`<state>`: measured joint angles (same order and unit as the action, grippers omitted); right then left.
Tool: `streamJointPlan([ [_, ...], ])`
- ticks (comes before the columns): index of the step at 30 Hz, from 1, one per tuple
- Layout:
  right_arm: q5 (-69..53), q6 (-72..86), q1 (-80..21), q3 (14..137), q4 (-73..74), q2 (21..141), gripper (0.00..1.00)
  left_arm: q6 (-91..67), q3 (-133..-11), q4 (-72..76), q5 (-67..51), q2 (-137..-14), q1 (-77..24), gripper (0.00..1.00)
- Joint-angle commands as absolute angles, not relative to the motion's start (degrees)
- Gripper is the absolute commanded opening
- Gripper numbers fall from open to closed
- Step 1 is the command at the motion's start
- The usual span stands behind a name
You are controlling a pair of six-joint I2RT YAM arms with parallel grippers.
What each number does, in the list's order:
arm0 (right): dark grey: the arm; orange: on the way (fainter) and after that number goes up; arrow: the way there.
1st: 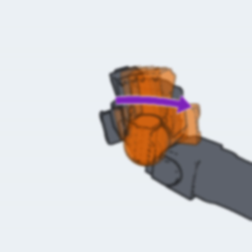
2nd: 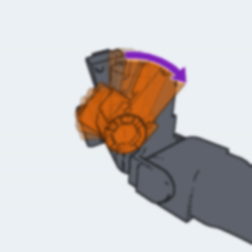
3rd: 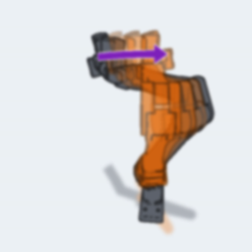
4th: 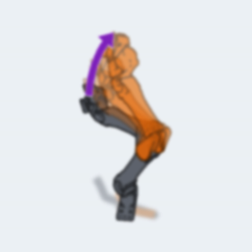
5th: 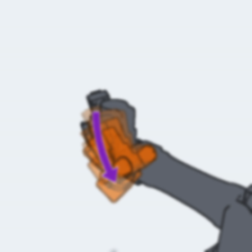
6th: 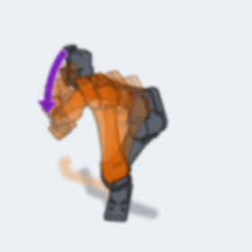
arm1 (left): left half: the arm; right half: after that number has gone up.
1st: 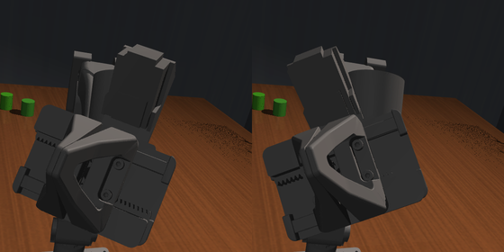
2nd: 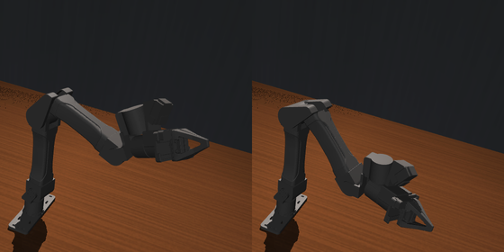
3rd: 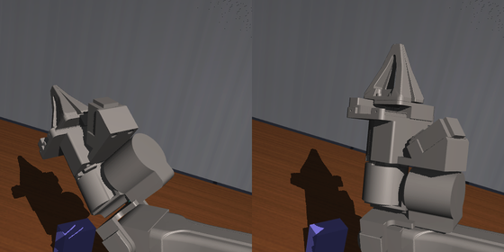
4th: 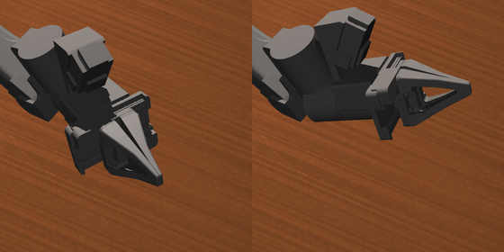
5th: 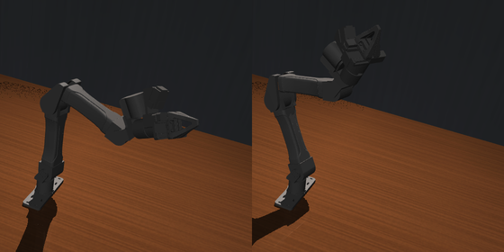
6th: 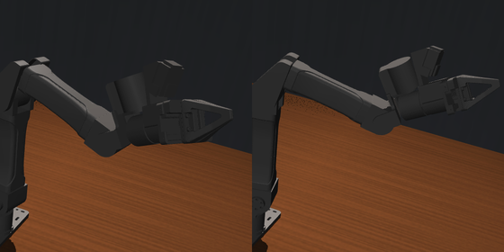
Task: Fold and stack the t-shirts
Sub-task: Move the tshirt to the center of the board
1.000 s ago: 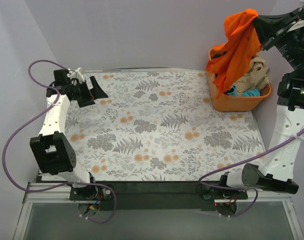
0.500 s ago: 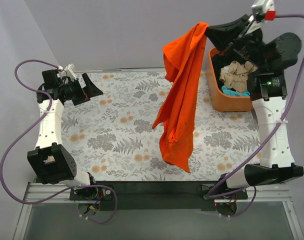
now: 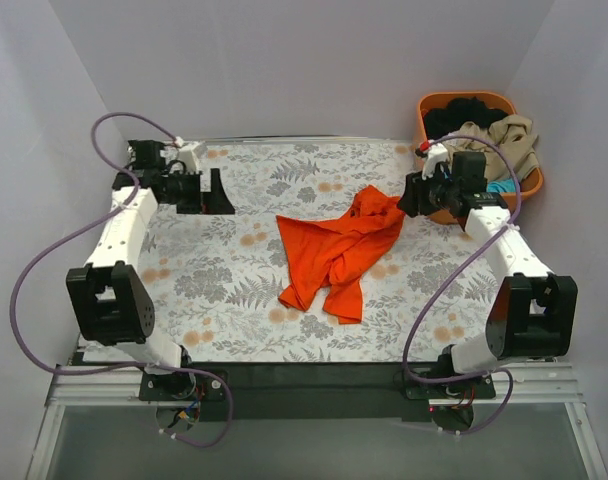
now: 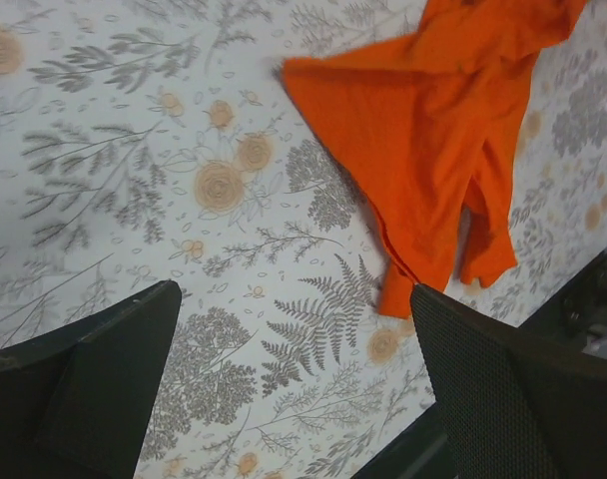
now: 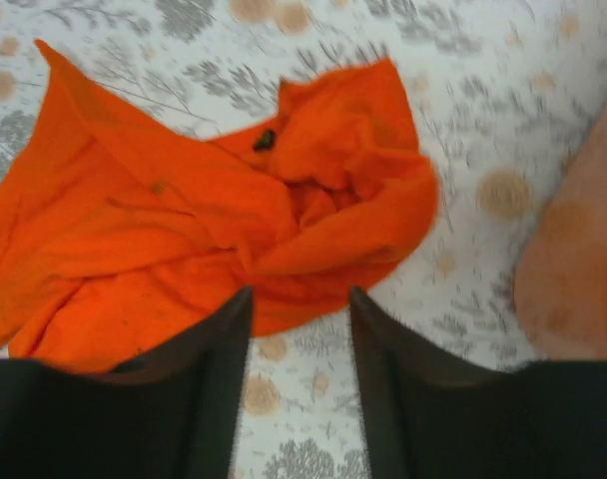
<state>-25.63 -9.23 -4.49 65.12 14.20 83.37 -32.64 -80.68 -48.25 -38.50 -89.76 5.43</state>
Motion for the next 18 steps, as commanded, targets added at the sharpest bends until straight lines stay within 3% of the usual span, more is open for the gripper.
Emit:
streamJointPlan([
  [1,-22.23,-18.36,0.95,65.39,20.12,82.61,0.50,-25.93,-79.63,-49.05,-36.57,-93.23,-2.26,0.93],
  [6,-21.53,-21.18,1.67,70.30,24.25,88.05,0.59,-24.52,-82.69,-46.94,-34.02,-103.17,-9.83,0.84],
  [11,-19.87,-22.15,1.14,79.35,29.08,99.39,0.50,-28.29,-93.41,-43.33,-31.64,-115.12,-13.18,0.79],
  [18,-20.65,-20.92,0.09,89.11,32.16,107.75,0.50,-29.88,-106.16,-42.27,-31.99,-127.96,-13.97,0.79],
])
